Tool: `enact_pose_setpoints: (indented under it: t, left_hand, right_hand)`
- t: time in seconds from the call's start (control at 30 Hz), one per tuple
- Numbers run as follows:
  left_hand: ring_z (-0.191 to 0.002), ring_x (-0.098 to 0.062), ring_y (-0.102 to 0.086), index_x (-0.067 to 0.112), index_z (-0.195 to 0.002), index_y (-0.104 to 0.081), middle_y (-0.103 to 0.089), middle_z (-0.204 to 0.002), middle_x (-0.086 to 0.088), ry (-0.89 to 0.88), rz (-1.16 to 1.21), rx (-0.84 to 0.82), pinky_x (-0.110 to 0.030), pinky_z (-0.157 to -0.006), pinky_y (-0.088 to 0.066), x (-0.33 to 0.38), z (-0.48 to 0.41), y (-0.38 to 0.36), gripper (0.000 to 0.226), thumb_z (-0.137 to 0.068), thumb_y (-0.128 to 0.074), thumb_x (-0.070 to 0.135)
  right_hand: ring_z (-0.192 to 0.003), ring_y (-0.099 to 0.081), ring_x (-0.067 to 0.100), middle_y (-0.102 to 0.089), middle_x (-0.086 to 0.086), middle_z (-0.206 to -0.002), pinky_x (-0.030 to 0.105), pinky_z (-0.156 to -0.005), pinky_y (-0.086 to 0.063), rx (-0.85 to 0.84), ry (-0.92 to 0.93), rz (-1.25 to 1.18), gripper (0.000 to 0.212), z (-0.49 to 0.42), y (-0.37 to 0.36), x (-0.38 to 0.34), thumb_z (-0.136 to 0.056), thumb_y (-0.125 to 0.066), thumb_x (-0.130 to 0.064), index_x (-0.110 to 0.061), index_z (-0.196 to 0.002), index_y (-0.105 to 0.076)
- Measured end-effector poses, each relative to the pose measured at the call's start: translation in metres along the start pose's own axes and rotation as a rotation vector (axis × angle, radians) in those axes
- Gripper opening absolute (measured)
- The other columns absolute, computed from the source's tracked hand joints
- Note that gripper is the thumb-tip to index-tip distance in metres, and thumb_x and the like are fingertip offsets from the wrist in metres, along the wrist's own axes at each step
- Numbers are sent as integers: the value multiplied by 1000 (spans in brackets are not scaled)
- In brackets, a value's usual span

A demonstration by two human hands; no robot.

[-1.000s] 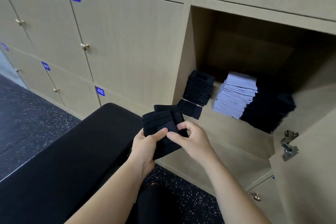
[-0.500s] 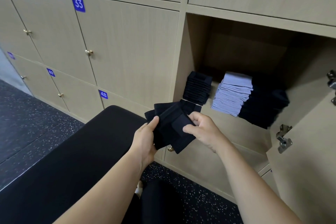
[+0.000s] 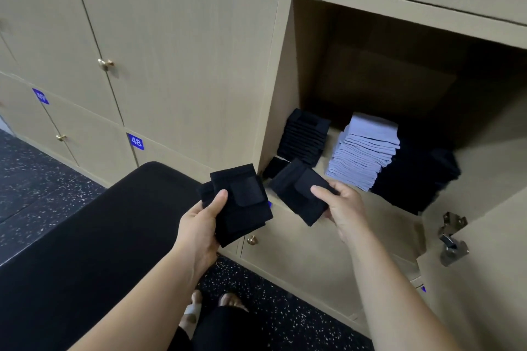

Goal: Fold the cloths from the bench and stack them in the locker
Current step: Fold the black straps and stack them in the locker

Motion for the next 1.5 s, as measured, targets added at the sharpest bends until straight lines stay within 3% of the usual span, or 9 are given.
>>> enact_pose_setpoints:
  t: [0.17, 0.43, 0.63, 0.83, 0.93, 1.07, 1.2, 1.3, 1.5]
  left_hand:
    - [-97, -31, -72, 9, -115, -67, -74, -106, -12, 37, 35, 20, -41, -77, -55, -11, -25, 12, 27, -90, -66, 21]
    - [-97, -32, -71, 7, -115, -67, -74, -106, -14, 59, 55, 38, -43, -81, -55, -20, -53, 13, 29, -90, -66, 20]
    - [-93, -31, -73, 7, -112, -69, -74, -104, -14, 58, 65, 18, -40, -72, -58, -17, -63, 13, 25, -90, -65, 19]
    - [-92, -31, -73, 5, -111, -69, -74, -104, -15, 65, 80, 18, -38, -63, -60, -22, -66, 13, 26, -89, -65, 18]
    - [-91, -33, -73, 5, -110, -69, -74, -103, -16, 73, 88, 19, -40, -64, -60, -24, -65, 13, 25, -89, -65, 18]
    - [-91, -32, -73, 6, -110, -69, -74, -103, -16, 67, 90, 9, -39, -65, -60, -20, -60, 12, 25, -89, -65, 18]
    - [-89, -34, -73, 4, -111, -69, -74, -102, -18, 52, 74, 11, -38, -60, -60, -13, -49, 12, 29, -86, -68, 19]
    - [-87, -35, -73, 4, -109, -70, -74, -101, -19, 52, 39, -1, -39, -60, -59, -10, -35, 10, 29, -84, -70, 19]
    - [-97, -39, -70, 3, -109, -70, -72, -105, -21, 120, -105, -89, -55, -90, -54, -11, 3, 5, 40, -75, -76, 23]
  right_hand:
    - [-78, -63, 20, -69, 7, -90, 34, -72, -50, 78, -45, 65, 9, -55, 10, 20, -86, -66, -4, -13, -86, -66]
    - [-70, -64, 16, -68, 4, -82, 23, -56, -50, 111, -73, 73, 17, -118, -21, 29, -84, -71, -3, -14, -79, -58]
    - [-101, -66, 36, -69, 20, -105, 49, -94, -52, 190, -114, 46, 29, -148, -27, 46, -77, -77, -4, 4, -100, -61]
    - [-103, -60, 28, -62, 13, -105, 42, -99, -48, 297, -88, 97, 37, -153, -27, 52, -78, -76, -1, -18, -72, -44]
    - [-98, -63, 30, -65, 13, -102, 38, -90, -51, 344, -15, 290, 30, -150, -29, 45, -76, -80, -8, -12, -85, -52]
    - [-110, -62, 29, -65, 12, -120, 36, -94, -50, 319, -6, 430, 52, -140, -28, 37, -76, -78, -9, -6, -123, -55]
    - [-109, -61, 24, -65, 8, -119, 26, -82, -44, 327, 139, 597, 44, -109, -24, 12, -82, -69, -10, -10, -125, -59]
    - [-102, -63, 14, -67, 0, -109, 21, -83, -45, 178, 219, 521, 36, -76, -36, -9, -83, -68, -10, -13, -118, -64]
    - [-109, -60, 2, -65, -8, -116, 15, -90, -44, -422, 220, 556, 55, -1, -93, -43, -80, -77, -23, -17, -131, -58]
Point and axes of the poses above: each hand's wrist, its own z-axis away from the middle knuckle, its own y-axis out of the back of the hand, x = y × z, the point moved 7 cm from there along -z, towards the middle knuckle
